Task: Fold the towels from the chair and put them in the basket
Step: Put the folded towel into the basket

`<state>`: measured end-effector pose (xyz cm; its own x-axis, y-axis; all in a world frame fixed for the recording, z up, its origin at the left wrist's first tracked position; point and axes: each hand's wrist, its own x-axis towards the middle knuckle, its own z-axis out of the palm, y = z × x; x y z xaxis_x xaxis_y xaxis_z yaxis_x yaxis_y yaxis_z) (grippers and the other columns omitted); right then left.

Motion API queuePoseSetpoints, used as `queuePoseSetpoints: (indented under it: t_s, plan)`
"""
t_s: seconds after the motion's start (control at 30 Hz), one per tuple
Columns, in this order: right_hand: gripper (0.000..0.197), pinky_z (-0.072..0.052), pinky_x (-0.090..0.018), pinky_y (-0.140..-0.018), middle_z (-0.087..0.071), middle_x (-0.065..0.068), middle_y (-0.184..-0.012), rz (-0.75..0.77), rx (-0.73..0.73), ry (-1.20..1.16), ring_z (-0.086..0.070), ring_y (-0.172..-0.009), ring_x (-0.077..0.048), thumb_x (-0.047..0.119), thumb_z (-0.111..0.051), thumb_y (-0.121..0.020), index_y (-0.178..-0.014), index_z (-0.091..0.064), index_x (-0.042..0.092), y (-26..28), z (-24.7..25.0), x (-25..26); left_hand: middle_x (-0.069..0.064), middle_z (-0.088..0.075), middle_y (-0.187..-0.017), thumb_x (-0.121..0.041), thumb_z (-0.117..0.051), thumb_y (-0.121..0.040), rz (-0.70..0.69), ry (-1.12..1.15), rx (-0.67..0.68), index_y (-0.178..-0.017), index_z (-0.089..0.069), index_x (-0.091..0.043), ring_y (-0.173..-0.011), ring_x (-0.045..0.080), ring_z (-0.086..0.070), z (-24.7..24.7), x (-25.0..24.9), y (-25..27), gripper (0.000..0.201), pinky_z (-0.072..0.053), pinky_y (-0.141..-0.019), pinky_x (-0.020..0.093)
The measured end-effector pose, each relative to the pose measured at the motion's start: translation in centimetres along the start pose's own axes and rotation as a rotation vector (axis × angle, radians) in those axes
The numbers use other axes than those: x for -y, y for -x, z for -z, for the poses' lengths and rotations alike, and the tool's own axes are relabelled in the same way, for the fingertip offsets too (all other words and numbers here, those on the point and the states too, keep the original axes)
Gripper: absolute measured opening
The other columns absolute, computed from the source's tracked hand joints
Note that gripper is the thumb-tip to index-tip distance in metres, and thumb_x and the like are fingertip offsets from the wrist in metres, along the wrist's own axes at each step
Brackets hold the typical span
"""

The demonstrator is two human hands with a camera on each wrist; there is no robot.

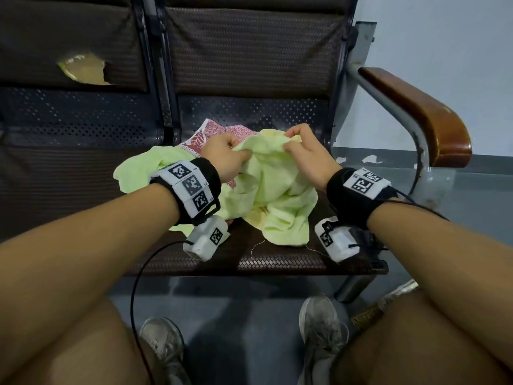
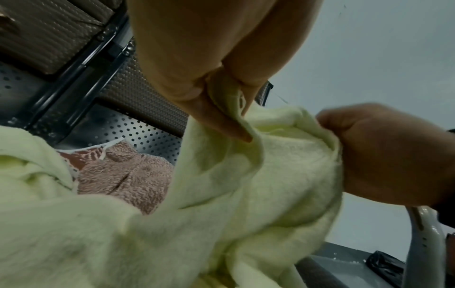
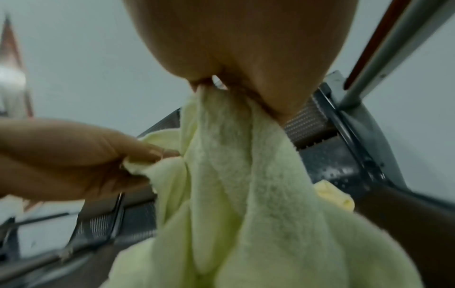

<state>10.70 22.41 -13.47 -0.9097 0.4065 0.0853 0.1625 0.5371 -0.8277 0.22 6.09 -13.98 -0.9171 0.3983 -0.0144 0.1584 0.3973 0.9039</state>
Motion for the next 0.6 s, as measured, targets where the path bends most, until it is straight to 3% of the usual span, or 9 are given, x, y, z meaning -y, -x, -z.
queuePoseSetpoints:
  t_s: [0.07, 0.13, 0.27, 0.33, 0.4, 0.47, 0.53, 0.6]
  plan:
    - [0.048, -0.048, -0.037, -0.058, -0.061, -0.001, -0.074, 0.12, 0.045, 0.278, -0.059, -0.062, -0.019, 0.049, -0.068, -0.079, -0.108, -0.037, 0.027, 0.3, -0.2, 0.1, 0.01, -0.06, -0.073, -0.019, -0.068, -0.078, 0.016, 0.044, -0.006, -0.068, -0.055, -0.018, -0.069, 0.027, -0.063, 0.3, 0.1, -0.1, 0.017, -0.056, -0.066, 0.045]
    - [0.043, -0.048, -0.038, -0.057, -0.057, 0.0, -0.067, 0.176, 0.008, 0.403, -0.059, -0.06, -0.023, 0.04, -0.068, -0.085, -0.108, -0.036, 0.023, 0.3, -0.4, -0.1, 0.011, -0.067, -0.078, -0.018, -0.063, -0.084, 0.083, 0.198, -0.005, -0.075, -0.064, -0.012, -0.074, 0.027, -0.067, 0.5, 0.0, -0.3, 0.011, -0.061, -0.068, 0.043]
    - [0.013, -0.052, -0.045, -0.078, -0.067, -0.006, -0.088, 0.259, -0.133, 0.316, -0.063, -0.079, -0.025, 0.024, -0.054, -0.099, -0.108, -0.054, 0.016, 0.0, 0.0, -0.3, 0.016, -0.068, -0.085, -0.016, -0.056, -0.095, 0.228, 0.507, -0.007, -0.097, -0.066, -0.003, -0.061, 0.024, -0.069, 0.7, -1.0, 0.0, 0.016, -0.059, -0.057, 0.031]
    - [0.015, -0.05, -0.044, -0.086, -0.069, -0.003, -0.098, 0.364, -0.188, 0.38, -0.063, -0.09, -0.022, 0.02, -0.051, -0.1, -0.11, -0.061, 0.015, -0.2, 0.2, -0.2, 0.019, -0.068, -0.086, -0.014, -0.051, -0.098, 0.253, 0.593, -0.01, -0.103, -0.064, 0.0, -0.058, 0.025, -0.068, 0.6, -1.5, 0.3, 0.02, -0.059, -0.055, 0.031]
    - [0.023, -0.049, -0.04, -0.085, -0.07, -0.003, -0.102, 0.435, -0.21, 0.428, -0.064, -0.092, -0.024, 0.016, -0.048, -0.099, -0.119, -0.06, 0.017, -0.2, 0.2, 0.1, 0.02, -0.069, -0.086, -0.013, -0.048, -0.099, 0.248, 0.628, -0.009, -0.108, -0.064, 0.003, -0.06, 0.026, -0.07, 0.5, -1.9, 0.5, 0.025, -0.06, -0.057, 0.032]
    - [0.03, -0.048, -0.036, -0.074, -0.069, -0.002, -0.094, 0.489, -0.17, 0.379, -0.063, -0.079, -0.021, 0.012, -0.046, -0.096, -0.124, -0.05, 0.022, 0.1, 0.1, 0.7, 0.019, -0.069, -0.081, -0.012, -0.044, -0.1, 0.233, 0.645, -0.035, -0.109, -0.063, 0.005, -0.06, 0.027, -0.07, 0.5, -2.2, 0.6, 0.027, -0.062, -0.062, 0.035]
    - [0.034, -0.043, -0.033, -0.066, -0.058, 0.006, -0.08, 0.526, -0.077, 0.402, -0.054, -0.068, -0.013, 0.005, -0.046, -0.088, -0.117, -0.047, 0.023, 0.5, -0.1, 1.2, 0.02, -0.069, -0.083, -0.01, -0.041, -0.1, 0.193, 0.655, -0.077, -0.108, -0.062, 0.006, -0.066, 0.028, -0.07, 0.5, -2.4, 0.5, 0.028, -0.063, -0.068, 0.036]
    - [0.031, -0.043, -0.033, -0.069, -0.052, 0.009, -0.083, 0.489, 0.08, 0.588, -0.052, -0.075, -0.014, 0.004, -0.045, -0.085, -0.106, -0.056, 0.024, 0.6, -0.3, 1.3, 0.02, -0.069, -0.085, -0.009, -0.041, -0.099, 0.123, 0.666, -0.081, -0.1, -0.063, 0.005, -0.072, 0.029, -0.072, 0.6, -2.7, 0.6, 0.026, -0.062, -0.068, 0.036]
